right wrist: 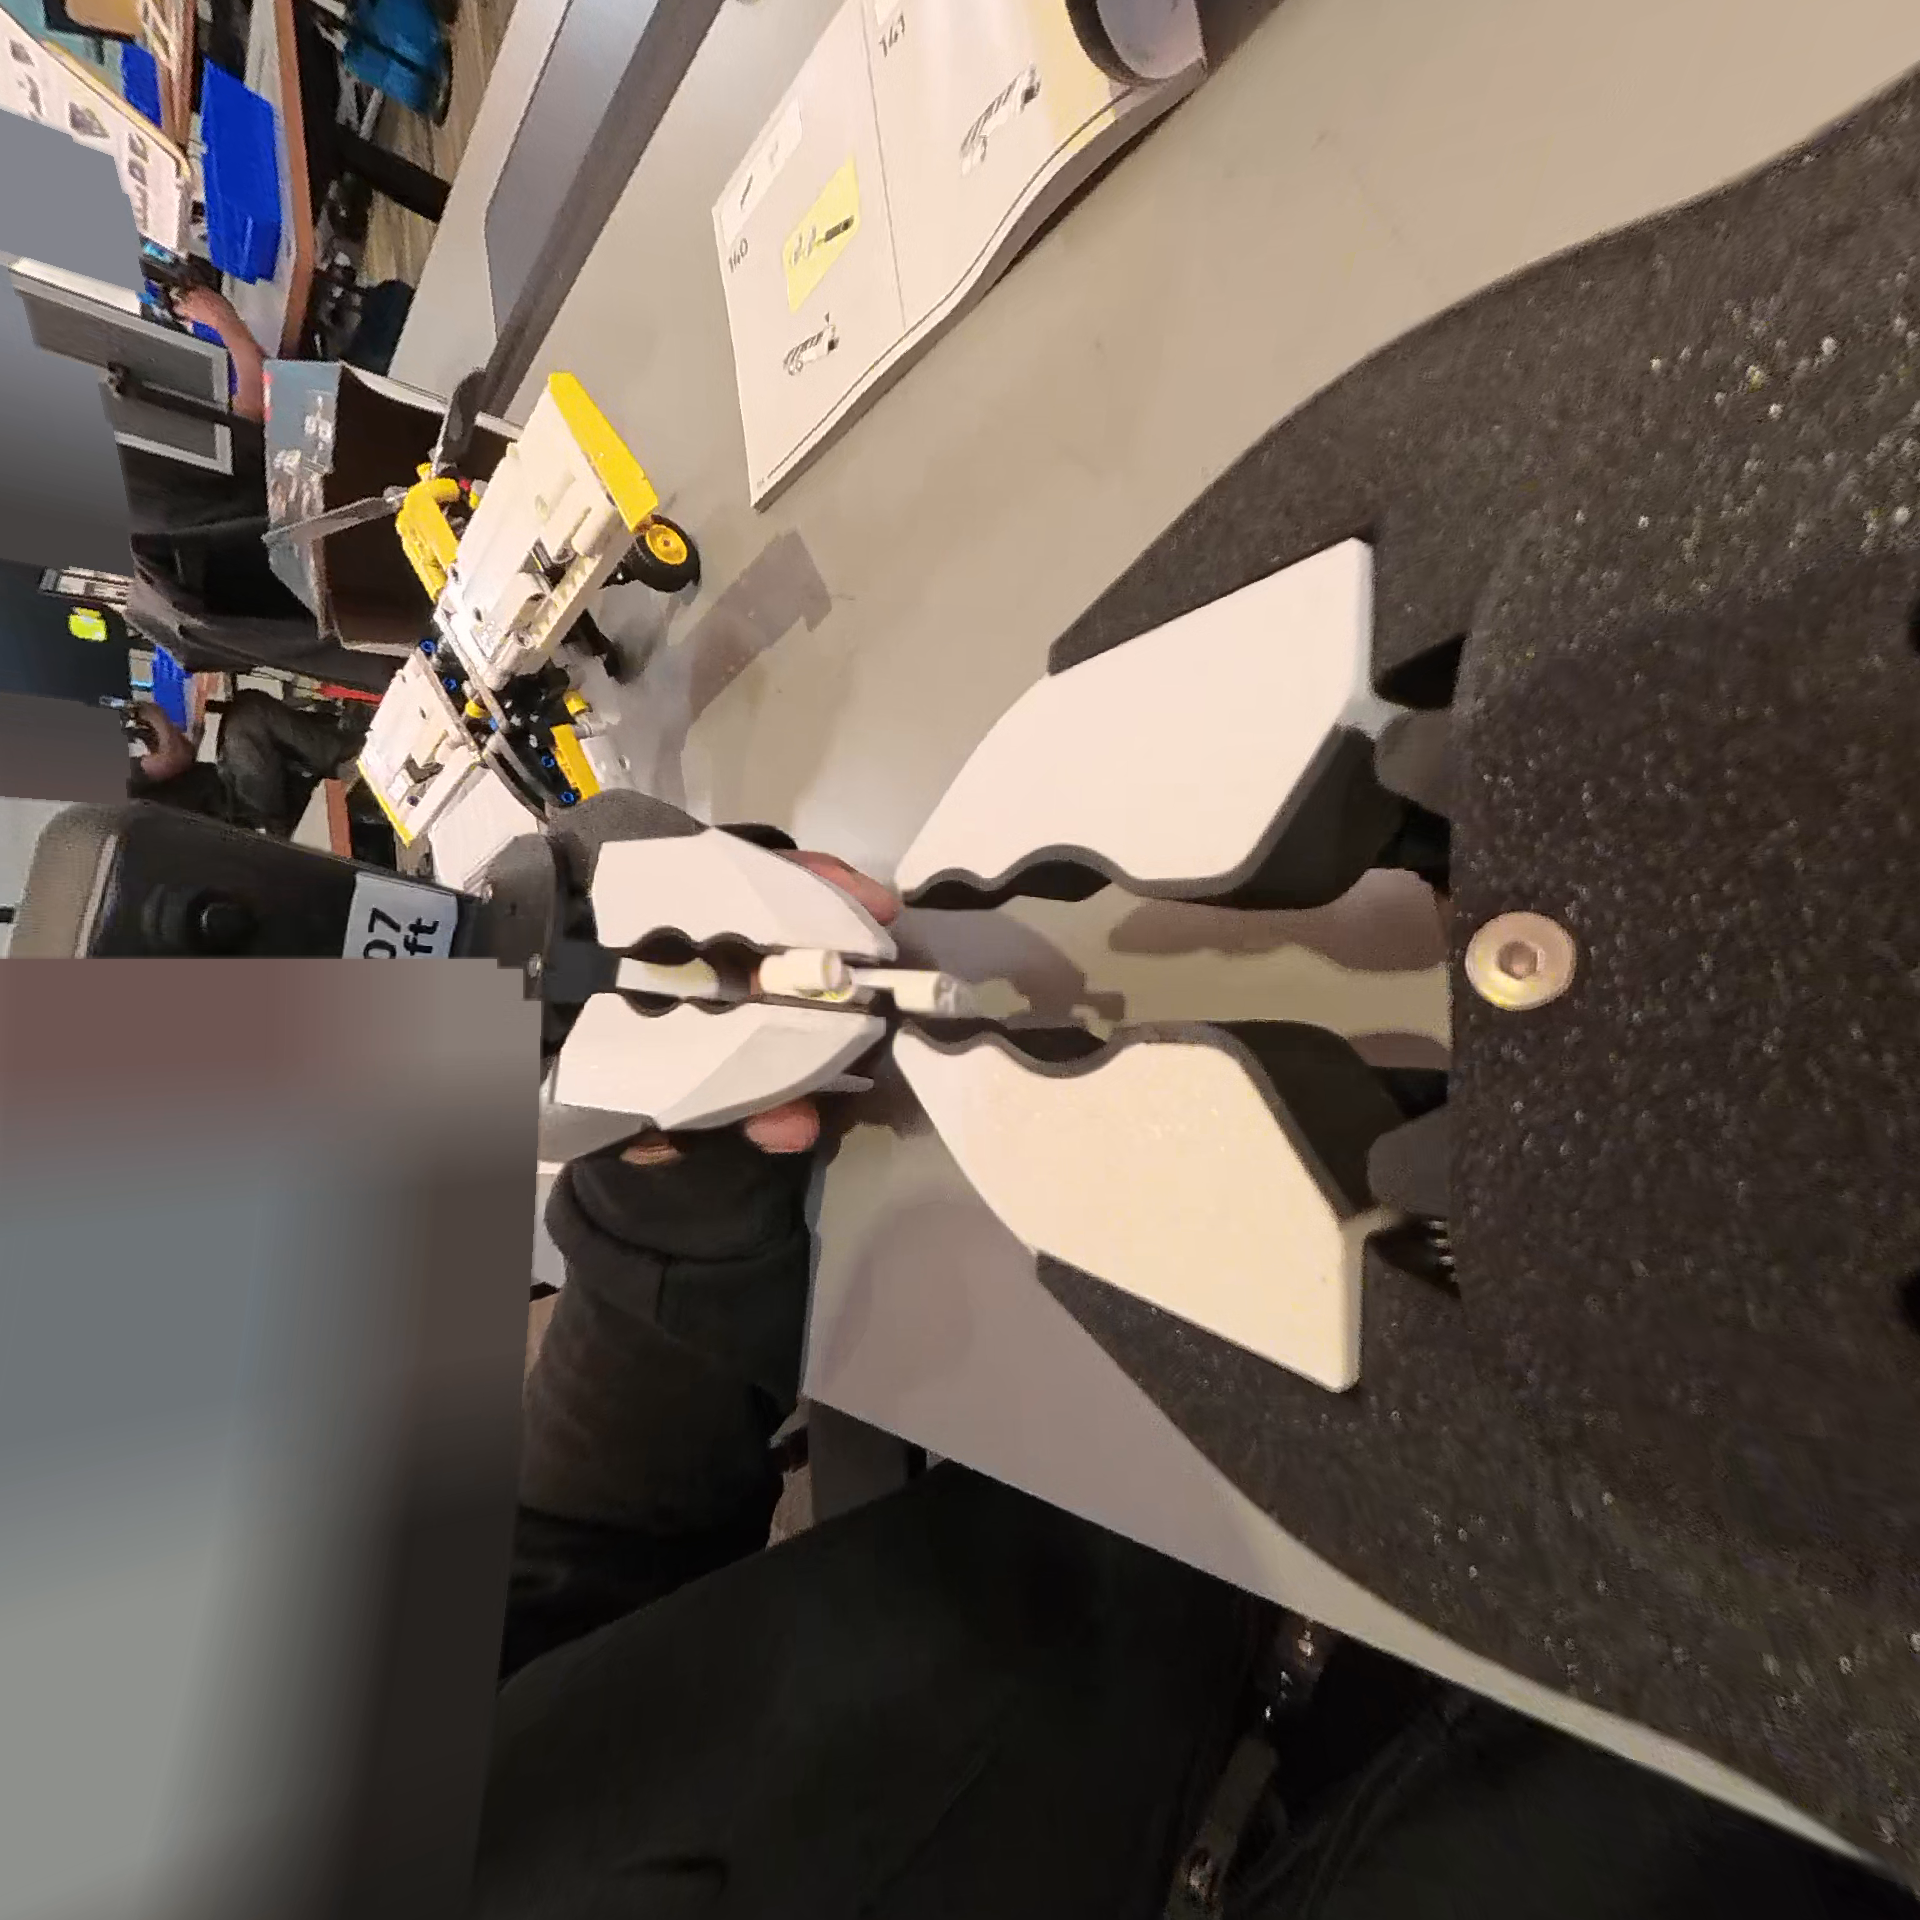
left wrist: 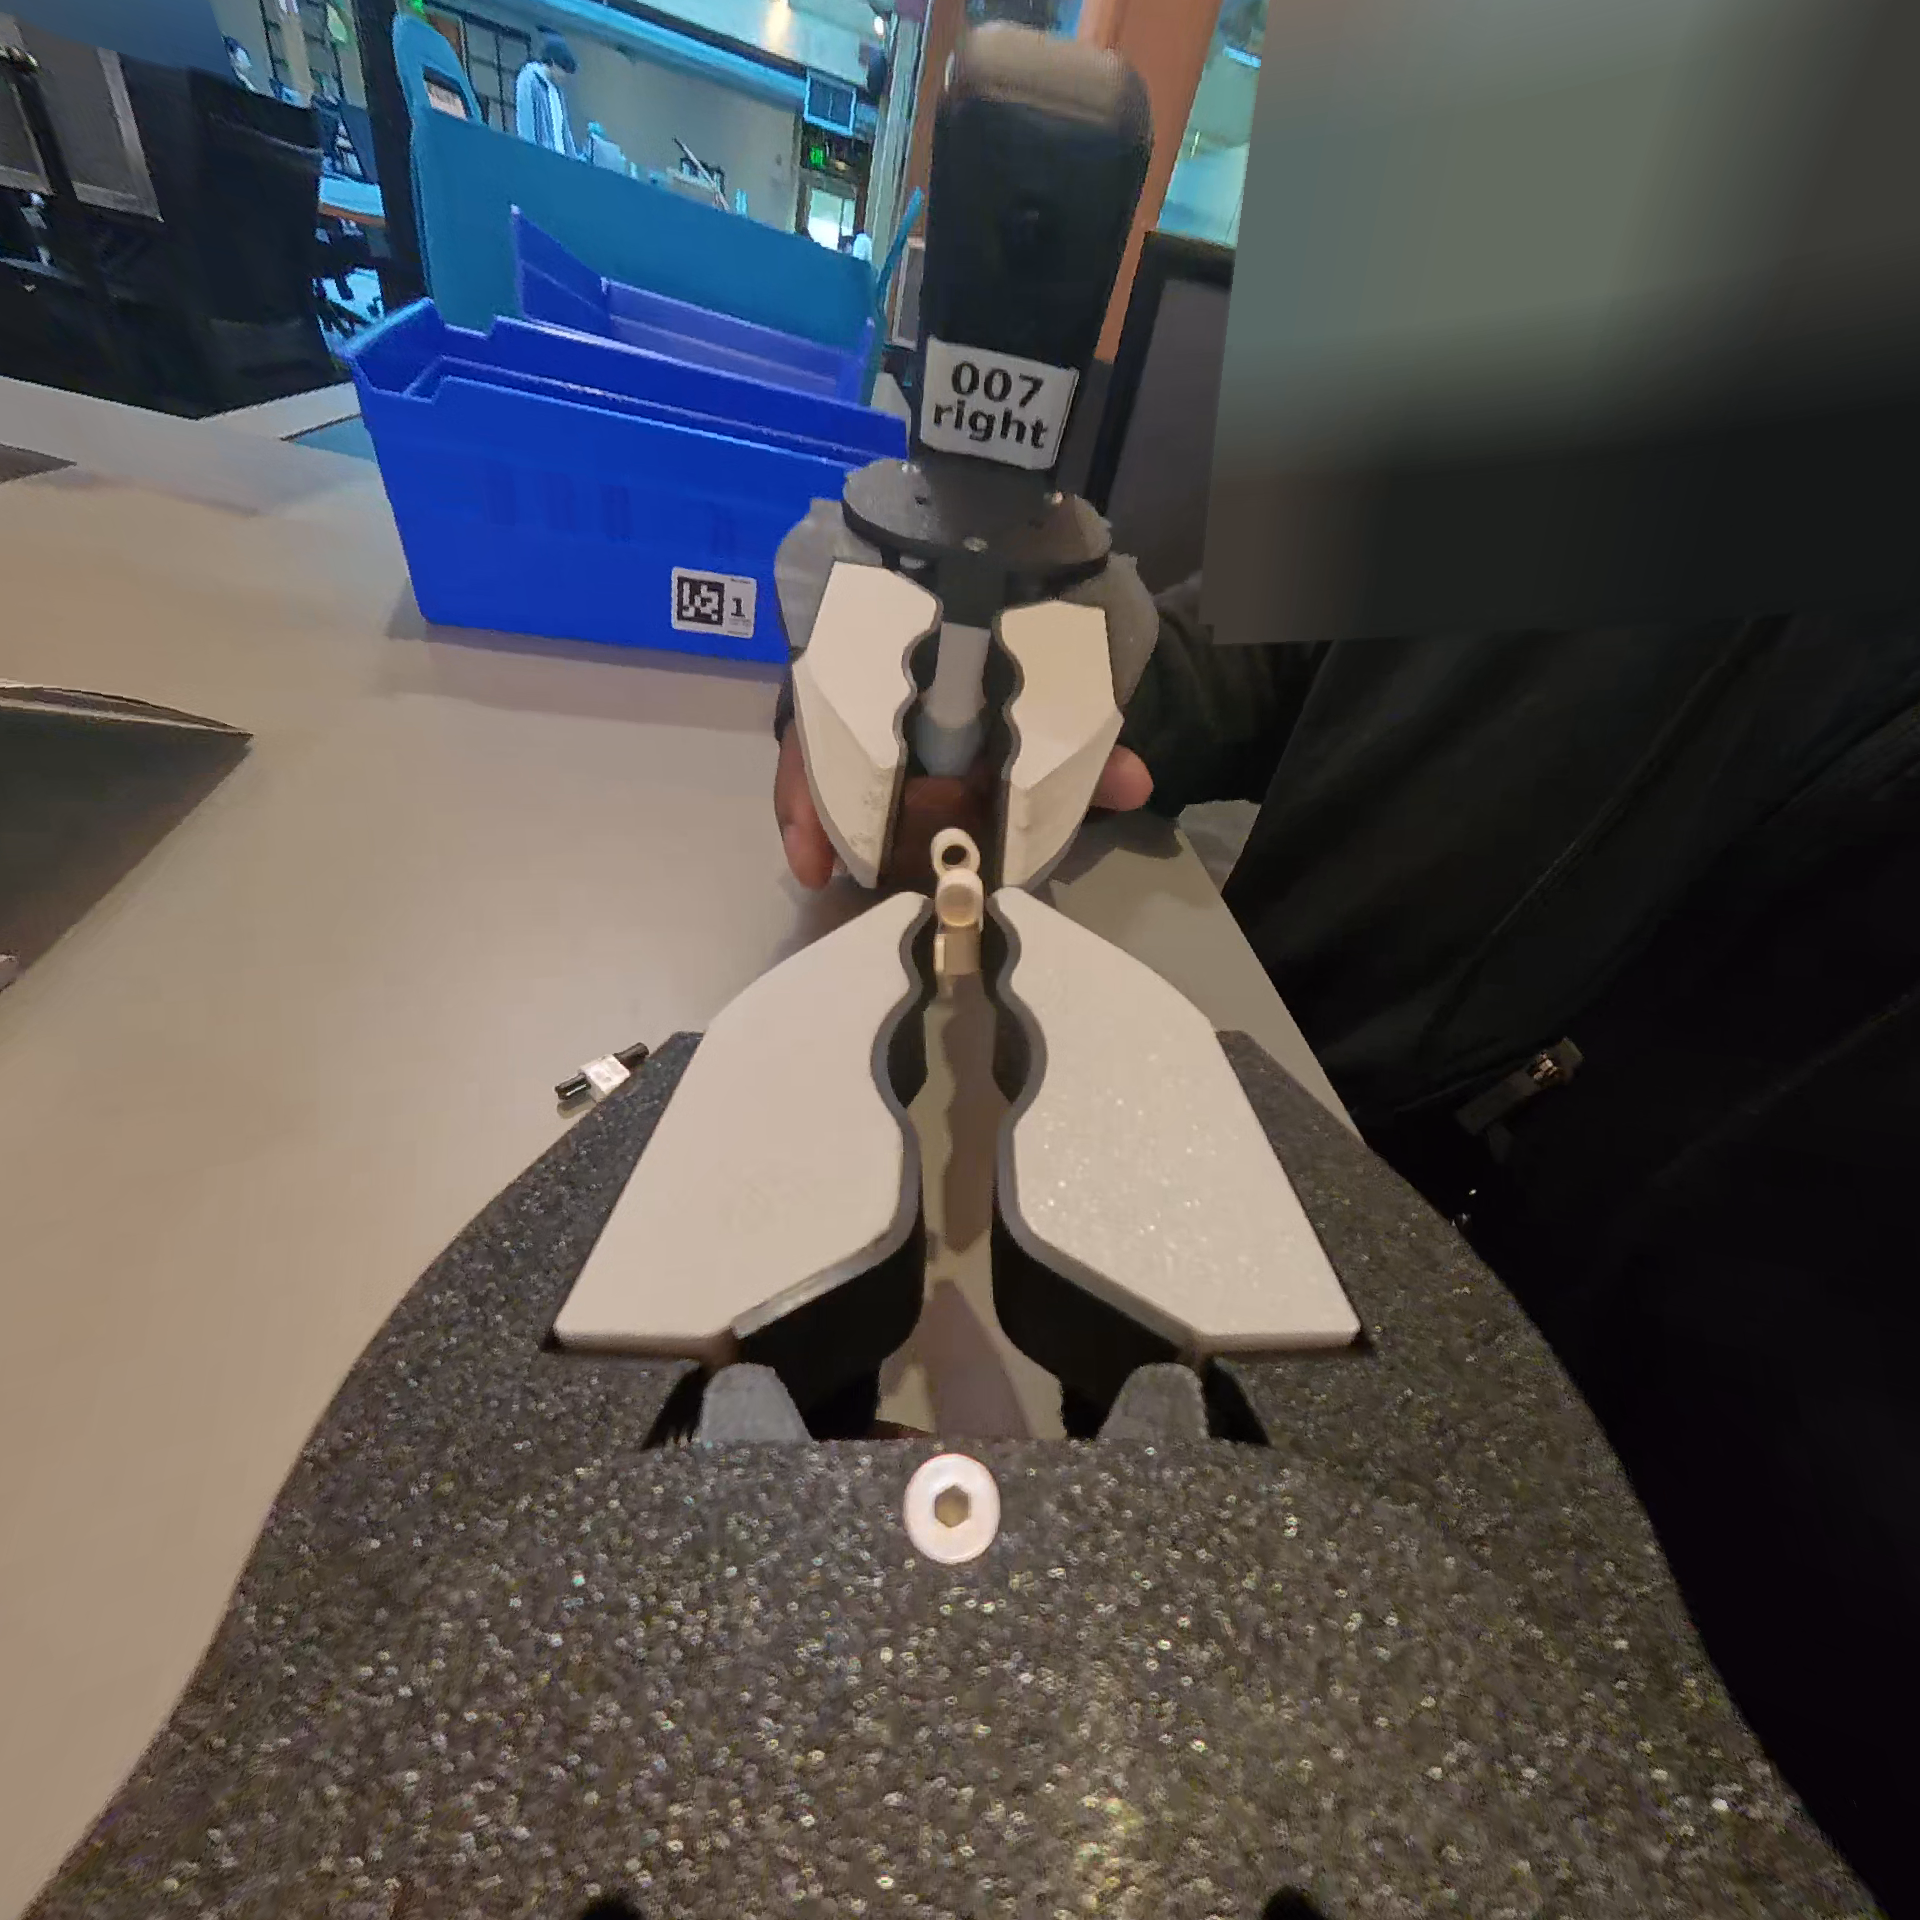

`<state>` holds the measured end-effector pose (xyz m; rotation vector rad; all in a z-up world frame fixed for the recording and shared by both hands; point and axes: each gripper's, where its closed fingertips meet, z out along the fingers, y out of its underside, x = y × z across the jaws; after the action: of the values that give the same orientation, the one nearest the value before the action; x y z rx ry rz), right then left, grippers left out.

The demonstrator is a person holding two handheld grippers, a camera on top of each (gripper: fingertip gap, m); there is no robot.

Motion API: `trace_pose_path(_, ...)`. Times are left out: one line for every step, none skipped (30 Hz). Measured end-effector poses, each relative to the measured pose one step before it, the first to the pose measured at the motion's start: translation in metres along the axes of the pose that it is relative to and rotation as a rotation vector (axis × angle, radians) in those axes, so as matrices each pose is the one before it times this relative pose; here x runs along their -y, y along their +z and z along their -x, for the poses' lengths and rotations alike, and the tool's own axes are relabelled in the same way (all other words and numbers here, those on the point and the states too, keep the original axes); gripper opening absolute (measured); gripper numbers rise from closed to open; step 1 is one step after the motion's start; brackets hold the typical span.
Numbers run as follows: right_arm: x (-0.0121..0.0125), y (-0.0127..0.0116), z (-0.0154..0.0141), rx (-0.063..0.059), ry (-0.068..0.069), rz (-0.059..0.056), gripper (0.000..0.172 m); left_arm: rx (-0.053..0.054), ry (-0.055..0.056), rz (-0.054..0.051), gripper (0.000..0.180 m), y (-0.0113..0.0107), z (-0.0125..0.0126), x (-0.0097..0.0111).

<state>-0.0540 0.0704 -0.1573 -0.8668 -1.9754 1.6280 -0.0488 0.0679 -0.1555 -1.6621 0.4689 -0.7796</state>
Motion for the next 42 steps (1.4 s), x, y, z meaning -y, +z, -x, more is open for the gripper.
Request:
trace_pose_path(-0.00004,0.00045,0.00068,0.0028,0.0114,0.0007,0.019,-0.0035,-0.0055,-0.0139,0.007,-0.00044,-0.00013,0.00185)
trace_pose_path(0.00025,0.00077,0.00114,0.0052,0.0104,0.0005,0.019,0.0008,-0.0022,-0.0051,0.007,-0.00013,0.00016,0.00068)
trace_pose_path(-0.00003,0.00105,0.00102,0.0046,0.01,0.0026,0.017,0.0011,0.0017,0.002,0.008,0.00042,-0.00001,-0.00029)
trace_pose_path(-0.00012,0.00134,0.00198,0.0103,0.0073,0.0028,0.015,-0.0007,0.0016,0.001,0.008,0.00057,-0.00047,-0.0002)
trace_pose_path(-0.00016,0.0013,0.00131,0.0047,0.0076,0.0012,0.011,-0.0017,-0.0009,-0.0022,0.008,0.00058,-0.00043,0.00029)
trace_pose_path(-0.00082,0.00138,-0.00015,-0.0043,0.0082,0.0046,0.008,0.001,-0.0002,0.0001,0.007,0.00042,0.0,-0.00011)
trace_pose_path(-0.00068,0.00073,-0.00033,-0.0035,0.0071,0.0015,0.008,0.0027,0.0003,-0.0023,0.007,-0.00026,0.00037,0.00026)
trace_pose_path(0.00056,-0.00009,-0.00012,0.0017,0.0108,-0.0084,0.008,0.0008,0.0004,-0.001,0.007,0.00021,-0.00003,0.00021)
trace_pose_path(0.00009,-0.00031,-0.00028,0.0037,0.017,-0.0052,0.008,0.0062,0.0021,-0.0001,0.007,0.00028,0.00065,0.00006)
trace_pose_path(0.0003,-0.00056,-0.00083,0.0013,0.0144,-0.009,0.008,0.0074,-0.0014,0.002,0.008,0.00035,0.00106,-0.00017)
trace_pose_path(0.00033,-0.00061,-0.00087,0.0001,0.0119,-0.0086,0.007,0.0027,-0.0024,0.0013,0.008,0.00026,0.00037,-0.00009)
trace_pose_path(0.00028,-0.00043,-0.0008,0.001,0.0121,-0.0066,0.007,0.0026,-0.004,-0.0021,0.008,0.00009,0.00043,0.00026)
trace_pose_path(0.00034,-0.00035,-0.00049,0.0022,0.0121,-0.0061,0.007,0.0059,-0.005,-0.003,0.009,-0.0002,0.00111,0.00054)
trace_pose_path(0.00081,-0.00039,-0.00054,0.0024,0.0118,-0.009,0.008,0.0094,-0.0063,-0.0049,0.011,-0.00055,0.0017,0.0008)
trace_pose_path(0.00149,-0.00061,-0.00038,0.0025,0.0112,-0.0125,0.007,0.0035,-0.0086,-0.0047,0.013,-0.00083,0.00106,0.00084)
trace_pose_path(0.0012,-0.00042,-0.00017,0.0044,0.0118,-0.0101,0.007,0.0017,-0.006,-0.0023,0.014,-0.00044,0.00057,0.00047)
trace_pose_path(0.00052,-0.00032,-0.00026,0.0035,0.0099,-0.0062,0.007,0.0054,-0.0013,0.0011,0.015,-0.00006,0.00091,-0.00016)
trace_pose_path(0.0,-0.00007,-0.00029,0.0033,0.0081,-0.0017,0.007,0.0038,0.0002,0.0048,0.015,0.00014,0.00039,-0.00051)
trace_pose_path(0.00015,-0.00009,-0.00022,0.0026,0.007,-0.0025,0.007,0.0016,0.0019,0.0072,0.015,0.00032,0.00004,-0.00105)
trace_pose_path(0.00081,-0.00014,0.00008,0.0038,0.0076,-0.0047,0.007,-0.0007,0.0039,0.0081,0.014,0.00059,-0.0005,-0.00114)
trace_pose_path(0.00039,-0.00009,0.00024,0.0046,0.0065,-0.0014,0.007,-0.0017,0.0042,0.0054,0.012,0.00063,-0.00074,-0.00083)
trace_pose_path(0.00006,0.00002,-0.00022,0.0009,0.0049,0.0012,0.007,-0.0023,0.0027,0.0024,0.01,0.00044,-0.00061,-0.00039)
trace_pose_path(-0.0001,0.00009,-0.0005,-0.0003,0.0061,0.0005,0.007,-0.0015,-0.0002,-0.0016,0.009,0.00033,-0.0004,0.00007)
trace_pose_path(-0.00034,-0.00001,-0.00011,0.0031,0.0078,0.002,0.007,-0.0009,-0.0028,-0.0003,0.009,0.00026,-0.00007,-0.00008)
trace_pose_path(-0.00041,0.00004,-0.00001,0.0043,0.0089,0.0031,0.007,0.0001,-0.0035,0.0003,0.009,0.00016,0.00024,-0.0002)
trace_pose_path(-0.00028,-0.00004,-0.00046,0.0004,0.006,0.003,0.007,0.0025,-0.0038,-0.0003,0.009,0.00014,0.0006,-0.00011)
trace_pose_path(-0.00023,-0.00003,-0.00035,-0.0009,0.0021,0.0038,0.007,0.0009,-0.0039,-0.0001,0.009,0.00025,0.00022,-0.00007)
trace_pose_path(-0.00022,-0.00002,-0.00017,0.0004,0.0009,0.0044,0.007,0.0013,-0.0036,-0.0004,0.009,0.00034,0.00021,-0.00004)
trace_pose_path(-0.00008,0.00001,-0.00013,0.0001,0.0009,0.003,0.007,0.0026,-0.0025,-0.0003,0.009,0.00018,0.00045,0.00003)
trace_pose_path(-0.00014,-0.0001,-0.00006,0.0007,0.0017,0.0036,0.007,0.0027,-0.0024,-0.0005,0.01,-0.00001,0.00055,0.00007)
trace_pose_path(-0.00007,-0.00001,-0.00012,0.0003,0.0012,0.004,0.007,-0.0002,-0.0024,-0.0014,0.011,-0.00016,0.00022,0.00028)
trace_pose_path(-0.00008,-0.00011,0.0,0.0015,0.0031,0.0035,0.007,-0.0008,-0.0009,-0.0012,0.011,-0.00012,-0.00009,0.00016)
trace_pose_path(-0.00032,0.0,0.00004,0.0017,0.0047,0.0051,0.007,-0.0006,0.0,-0.0003,0.011,-0.00012,-0.00007,0.00002)
trace_pose_path(-0.00035,-0.00008,0.00008,0.0022,0.0034,0.0051,0.007,-0.0017,-0.0005,0.001,0.01,0.00001,-0.00017,-0.0002)
trace_pose_path(-0.00036,-0.00013,-0.00002,0.0023,0.0051,0.0049,0.007,-0.0021,0.0,0.0,0.01,-0.00007,-0.00033,-0.00002)
trace_pose_path(-0.00063,-0.0001,-0.00005,0.0029,0.0083,0.0065,0.007,-0.0013,0.0005,-0.0009,0.009,-0.00008,-0.00013,0.00011)
trace_pose_path(-0.00073,-0.00007,-0.00007,0.0049,0.0099,0.0069,0.007,-0.0018,-0.0012,0.0008,0.009,0.00002,-0.00022,-0.00017)
trace_pose_path(-0.00012,-0.00019,0.00028,0.0065,0.0085,0.0018,0.007,-0.0035,-0.001,0.0016,0.009,0.00011,-0.00044,-0.00027)
trace_pose_path(-0.00047,0.00004,0.0003,0.0067,0.009,0.0045,0.007,-0.0018,-0.0003,0.002,0.009,0.00015,-0.00024,-0.00033)
trace_pose_path(-0.00046,0.00002,0.00012,0.0045,0.0068,0.0055,0.007,-0.0034,-0.0022,0.0011,0.009,0.00009,-0.00027,-0.00024)
trace_pose_path(0.00007,-0.00003,0.00012,0.0031,-0.0003,0.0022,0.007,-0.006,-0.0071,-0.0028,0.008,-0.00005,-0.00053,0.00036)
trace_pose_path(0.0004,0.00002,0.00058,0.0038,-0.0056,0.0006,0.007,-0.0077,-0.0152,-0.0046,0.008,-0.00008,-0.00019,0.00054)
